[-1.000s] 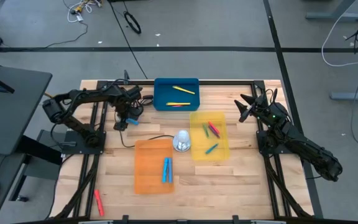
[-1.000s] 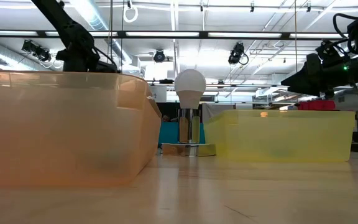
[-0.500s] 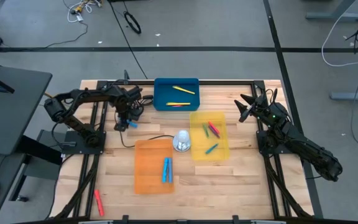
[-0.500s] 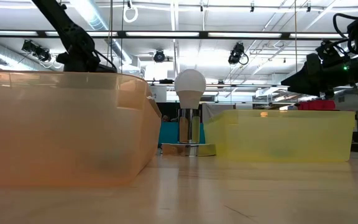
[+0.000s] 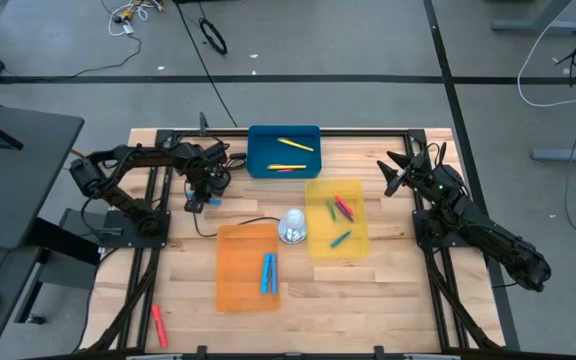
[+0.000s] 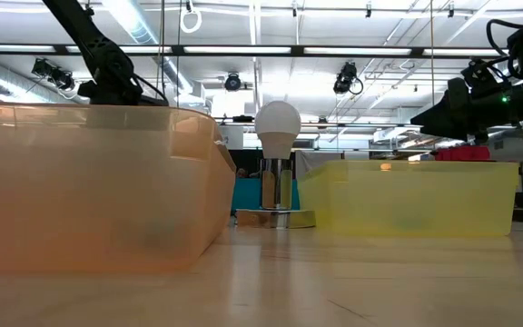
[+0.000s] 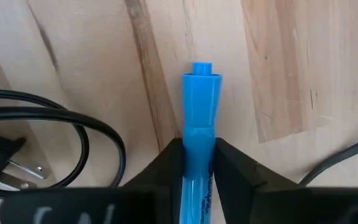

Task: Pick & Place Markers
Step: Put the blue highlighter pen into the orange bin

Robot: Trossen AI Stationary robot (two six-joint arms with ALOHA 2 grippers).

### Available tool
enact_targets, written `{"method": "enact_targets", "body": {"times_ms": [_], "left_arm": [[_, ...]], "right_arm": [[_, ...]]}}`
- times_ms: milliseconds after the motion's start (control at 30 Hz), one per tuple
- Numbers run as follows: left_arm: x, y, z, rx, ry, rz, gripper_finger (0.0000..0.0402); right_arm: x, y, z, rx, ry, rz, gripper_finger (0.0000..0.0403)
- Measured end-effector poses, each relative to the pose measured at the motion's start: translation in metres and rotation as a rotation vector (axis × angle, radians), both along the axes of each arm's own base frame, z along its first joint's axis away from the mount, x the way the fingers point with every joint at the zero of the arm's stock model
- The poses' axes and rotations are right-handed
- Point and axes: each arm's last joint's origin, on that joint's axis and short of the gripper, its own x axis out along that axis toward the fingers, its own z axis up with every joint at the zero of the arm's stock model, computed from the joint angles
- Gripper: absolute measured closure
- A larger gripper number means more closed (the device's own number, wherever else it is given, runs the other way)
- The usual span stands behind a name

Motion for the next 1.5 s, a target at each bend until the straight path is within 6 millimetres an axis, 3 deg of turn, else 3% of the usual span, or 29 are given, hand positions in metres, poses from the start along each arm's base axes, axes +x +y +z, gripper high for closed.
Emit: {"method": "enact_targets", "body": {"times_ms": [433, 1200, 1367, 1500], "left_arm": [[0.011, 0.008, 0.022, 0.007, -0.011, 0.024, 0.0336], [0.033, 0.022, 0.117, 0.068, -0.096, 0.133, 0.0336], [0.037, 0.020, 0.123, 0.072, -0.106, 0.140, 0.0336], [0.040, 0.016, 0.123, 0.052, -0.091, 0.263, 0.0336]], "right_arm": [[0.000, 0.000, 0.000, 0.000, 0.000, 0.000, 0.0158], [0.000, 0.000, 0.000, 0.000, 0.000, 0.000, 0.0158], [0.000, 0.000, 0.000, 0.000, 0.000, 0.000, 0.0158], [0.000, 0.000, 0.000, 0.000, 0.000, 0.000, 0.0158]]}}
